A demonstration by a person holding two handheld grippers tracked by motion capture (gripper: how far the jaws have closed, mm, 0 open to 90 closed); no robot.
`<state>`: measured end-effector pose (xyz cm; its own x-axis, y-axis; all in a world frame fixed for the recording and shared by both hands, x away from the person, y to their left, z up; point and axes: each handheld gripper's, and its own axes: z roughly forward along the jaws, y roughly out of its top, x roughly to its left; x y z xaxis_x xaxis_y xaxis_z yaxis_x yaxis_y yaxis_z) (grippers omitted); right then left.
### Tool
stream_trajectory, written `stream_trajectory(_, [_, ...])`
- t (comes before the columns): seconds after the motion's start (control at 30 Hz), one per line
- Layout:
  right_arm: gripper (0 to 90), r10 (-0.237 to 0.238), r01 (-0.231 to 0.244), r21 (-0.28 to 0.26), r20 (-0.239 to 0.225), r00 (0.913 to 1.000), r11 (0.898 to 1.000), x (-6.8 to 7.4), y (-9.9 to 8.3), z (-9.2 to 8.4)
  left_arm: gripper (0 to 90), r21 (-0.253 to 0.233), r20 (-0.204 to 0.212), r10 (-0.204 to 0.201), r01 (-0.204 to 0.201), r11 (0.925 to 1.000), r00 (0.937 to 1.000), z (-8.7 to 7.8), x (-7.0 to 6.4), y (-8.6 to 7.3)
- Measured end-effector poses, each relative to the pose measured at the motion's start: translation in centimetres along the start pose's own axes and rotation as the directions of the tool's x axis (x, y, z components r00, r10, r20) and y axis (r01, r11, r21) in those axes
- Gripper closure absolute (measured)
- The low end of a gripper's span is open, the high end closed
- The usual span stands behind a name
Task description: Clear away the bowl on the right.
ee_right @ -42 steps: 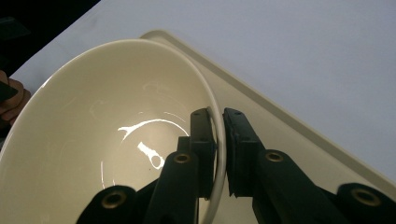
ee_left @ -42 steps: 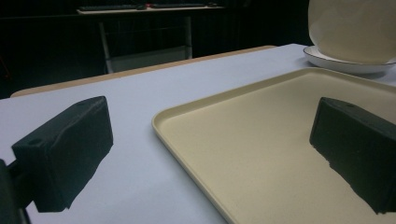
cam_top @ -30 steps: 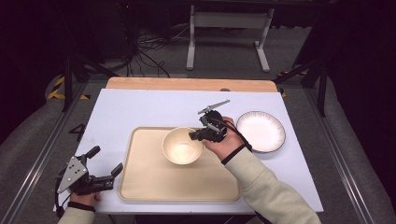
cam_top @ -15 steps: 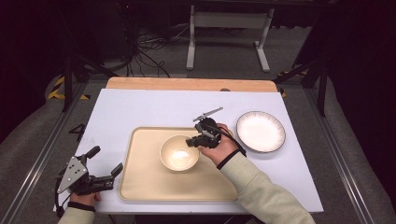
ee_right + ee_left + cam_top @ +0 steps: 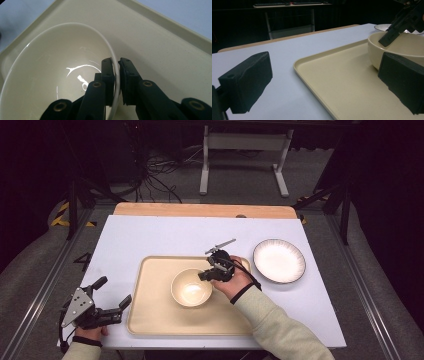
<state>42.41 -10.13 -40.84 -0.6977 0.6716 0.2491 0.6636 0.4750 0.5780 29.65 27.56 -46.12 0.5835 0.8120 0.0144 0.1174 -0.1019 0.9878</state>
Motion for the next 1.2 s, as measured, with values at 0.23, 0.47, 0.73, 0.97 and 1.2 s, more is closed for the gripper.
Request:
stream_trajectory(0.23, [82.3, 0.0, 0.0, 0.002, -0.01, 0.9999, 1.0, -0.3, -0.2, 0.3, 0.2, 0.001, 0.0, 0.001, -0.001, 1.0, 1.0, 0.0, 0.0, 0.0])
stream_trajectory(0.47, [82.2, 0.02, -0.019, 0.002, -0.021, 0.9996, 1.0, -0.6, -0.5, 0.3, 0.2, 0.002, -0.001, 0.003, -0.003, 1.0, 1.0, 0.0, 0.0, 0.0])
stream_trajectory(0.73, [69.3, -0.018, 0.017, -0.029, -0.028, 0.9994, 0.999, -0.5, -0.6, -0.2, 0.2, 0.003, 0.0, 0.004, -0.004, 1.0, 1.0, 0.0, 0.0, 0.0])
stream_trajectory(0.97, [57.8, -0.092, 0.092, -0.091, 0.003, 0.9958, 0.992, -0.3, -0.7, -1.0, 0.2, 0.005, 0.004, 0.003, -0.003, 1.0, 1.0, 0.1, 0.0, 0.0])
stream_trajectory(1.2, [48.8, -0.156, 0.16, -0.168, 0.037, 0.987, 0.973, -0.3, -1.0, -2.7, 0.2, 0.004, 0.003, 0.001, -0.001, 1.0, 1.0, 0.1, 0.0, 0.0])
